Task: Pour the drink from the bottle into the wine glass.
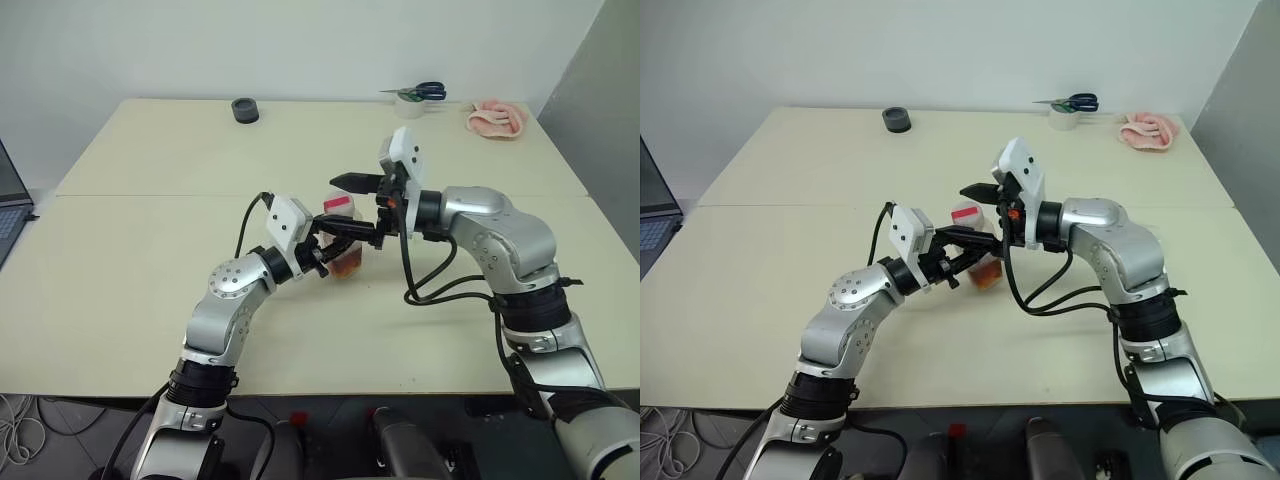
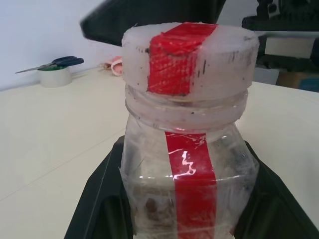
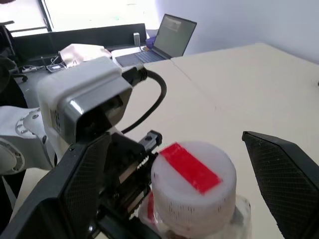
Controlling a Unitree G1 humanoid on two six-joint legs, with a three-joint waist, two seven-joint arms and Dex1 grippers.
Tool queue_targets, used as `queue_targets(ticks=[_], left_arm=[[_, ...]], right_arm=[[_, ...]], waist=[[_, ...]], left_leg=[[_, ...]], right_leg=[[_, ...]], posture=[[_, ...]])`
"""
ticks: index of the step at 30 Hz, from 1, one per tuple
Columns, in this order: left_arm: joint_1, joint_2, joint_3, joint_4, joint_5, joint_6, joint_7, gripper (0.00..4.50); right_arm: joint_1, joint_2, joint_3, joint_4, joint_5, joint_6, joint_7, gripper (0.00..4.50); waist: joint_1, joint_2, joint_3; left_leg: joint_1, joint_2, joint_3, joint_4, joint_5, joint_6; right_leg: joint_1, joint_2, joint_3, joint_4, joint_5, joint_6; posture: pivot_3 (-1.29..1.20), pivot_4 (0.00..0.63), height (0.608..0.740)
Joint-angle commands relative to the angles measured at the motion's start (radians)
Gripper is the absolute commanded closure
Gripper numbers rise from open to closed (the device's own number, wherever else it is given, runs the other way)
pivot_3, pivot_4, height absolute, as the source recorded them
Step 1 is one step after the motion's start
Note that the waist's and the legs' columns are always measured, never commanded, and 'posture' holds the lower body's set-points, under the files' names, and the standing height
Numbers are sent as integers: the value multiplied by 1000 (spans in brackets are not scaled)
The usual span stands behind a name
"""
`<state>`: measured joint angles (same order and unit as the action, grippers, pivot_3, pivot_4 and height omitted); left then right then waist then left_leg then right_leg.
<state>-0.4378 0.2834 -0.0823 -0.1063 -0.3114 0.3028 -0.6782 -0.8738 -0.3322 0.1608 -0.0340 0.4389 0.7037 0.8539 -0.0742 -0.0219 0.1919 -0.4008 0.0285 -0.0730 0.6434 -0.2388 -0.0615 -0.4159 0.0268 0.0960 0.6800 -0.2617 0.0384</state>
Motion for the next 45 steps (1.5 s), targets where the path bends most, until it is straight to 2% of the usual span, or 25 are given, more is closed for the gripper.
queue_targets(ticks=[1, 12, 27, 35, 38, 43, 44, 45], left_arm=[[-21, -6, 3, -33, -4, -24, 4, 2613], [-18, -5, 7, -37, -7, -24, 10, 2622], [-18, -6, 3, -35, -2, -27, 11, 2629], [-16, -6, 4, -38, -3, -25, 13, 2629], [-16, -4, 5, -38, -2, -25, 14, 2629], [-15, -3, 6, -40, -3, -25, 14, 2629], [-15, -3, 6, -40, -3, -24, 14, 2630], [-15, -3, 6, -40, -3, -24, 14, 2630]], right_arm=[[-40, 15, -10, 21, -30, -44, -29, 0], [-36, 2, -29, 86, -65, -78, -23, 0], [11, -61, -29, -1, 20, -19, 74, 0], [8, -42, -31, -28, 41, 12, 52, 0], [5, -32, -38, -16, 38, 13, 33, 594], [2, -28, -39, -10, 30, 3, 15, 2403], [1, -28, -39, -8, 28, 1, 12, 2617], [0, -28, -41, -8, 29, 0, 10, 2615]], waist=[[1, 0, 0], [1, 0, 0], [1, 0, 0], [0, 0, 0], [0, 0, 0], [1, 0, 0], [1, 0, 0], [0, 0, 0]], left_leg=[[0, 0, 0, 0, 0, 0], [0, 0, 0, 0, 0, 0], [0, 0, 0, 0, 0, 0], [0, 0, 0, 0, 0, 0], [0, 0, 0, 0, 0, 0], [0, 0, 0, 0, 0, 0], [0, 0, 0, 0, 0, 0], [0, 0, 0, 0, 0, 0]], right_leg=[[0, 0, 0, 0, 0, 0], [0, 0, 0, 0, 0, 0], [0, 0, 0, 0, 0, 0], [0, 0, 0, 0, 0, 0], [0, 0, 0, 0, 0, 0], [0, 0, 0, 0, 0, 0], [0, 0, 0, 0, 0, 0], [0, 0, 0, 0, 0, 0]], posture=[[0, 150, 740], [0, 150, 740], [0, 150, 740], [0, 150, 740], [0, 150, 740], [0, 150, 740], [0, 150, 740], [0, 150, 740]])
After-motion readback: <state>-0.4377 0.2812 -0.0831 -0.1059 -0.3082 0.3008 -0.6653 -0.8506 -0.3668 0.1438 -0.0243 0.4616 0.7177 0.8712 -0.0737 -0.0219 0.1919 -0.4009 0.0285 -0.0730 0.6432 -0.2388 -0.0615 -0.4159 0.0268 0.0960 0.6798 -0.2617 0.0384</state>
